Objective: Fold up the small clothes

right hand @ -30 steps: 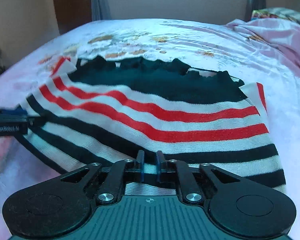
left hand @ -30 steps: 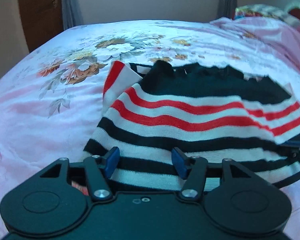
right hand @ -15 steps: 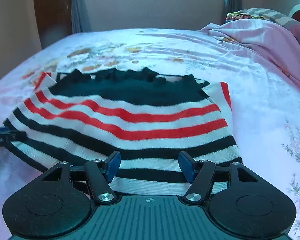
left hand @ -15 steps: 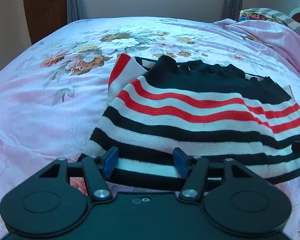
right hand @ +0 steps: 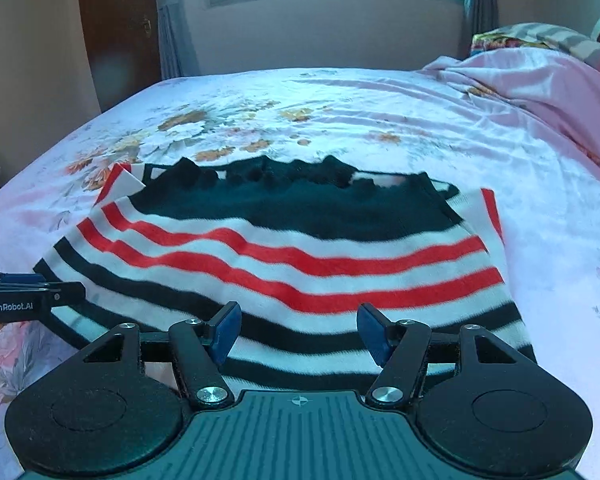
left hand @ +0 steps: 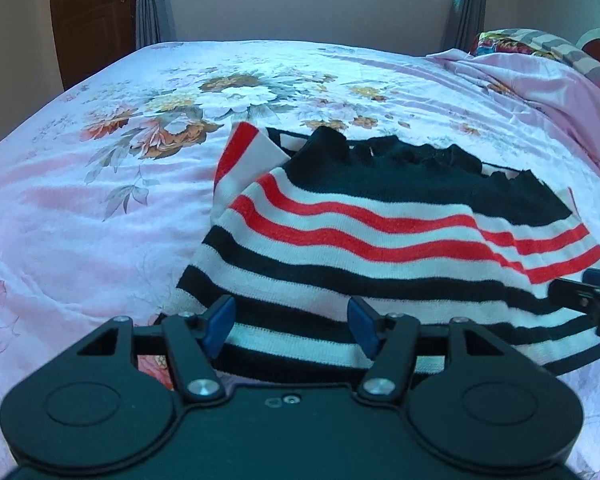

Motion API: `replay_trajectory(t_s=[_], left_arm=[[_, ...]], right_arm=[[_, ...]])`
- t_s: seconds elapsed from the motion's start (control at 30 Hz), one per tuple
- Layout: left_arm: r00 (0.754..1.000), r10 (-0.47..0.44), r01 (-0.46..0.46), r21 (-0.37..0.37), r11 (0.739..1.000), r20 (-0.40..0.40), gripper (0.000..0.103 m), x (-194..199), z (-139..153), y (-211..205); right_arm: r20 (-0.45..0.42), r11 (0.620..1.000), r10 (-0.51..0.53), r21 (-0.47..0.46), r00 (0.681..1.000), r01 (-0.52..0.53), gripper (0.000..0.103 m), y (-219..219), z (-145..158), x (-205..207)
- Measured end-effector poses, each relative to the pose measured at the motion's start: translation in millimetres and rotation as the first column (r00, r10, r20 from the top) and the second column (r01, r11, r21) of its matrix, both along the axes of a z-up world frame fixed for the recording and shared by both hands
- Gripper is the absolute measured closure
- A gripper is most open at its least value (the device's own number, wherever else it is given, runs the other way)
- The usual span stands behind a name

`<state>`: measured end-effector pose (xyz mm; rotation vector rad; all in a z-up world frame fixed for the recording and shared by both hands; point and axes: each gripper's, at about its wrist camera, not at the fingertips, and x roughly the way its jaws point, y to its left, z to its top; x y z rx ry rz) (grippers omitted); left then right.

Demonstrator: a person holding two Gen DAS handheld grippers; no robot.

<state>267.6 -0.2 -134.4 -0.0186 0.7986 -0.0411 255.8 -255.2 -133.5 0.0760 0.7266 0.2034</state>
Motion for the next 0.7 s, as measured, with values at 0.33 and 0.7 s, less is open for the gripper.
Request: replay_trajectory(t_s=[0.33,0.7], left_arm=[[1.0,-0.02,0.02,0.032,0.999,-0.007,0.041,1.8,-9.5,2.2],[0.999,0.032,-0.032,0.024,0.999,0.01,0.041,15.7,4.7,20.9]], right_arm=[[-0.067,0.999,0.024,-0.036,0.997,-0.027,0.039,15.7,-20.2,14.7],[-0.028,1.0,0.031,0.002,0.999,-0.031,0.039,21.6,-9.4,22.1]])
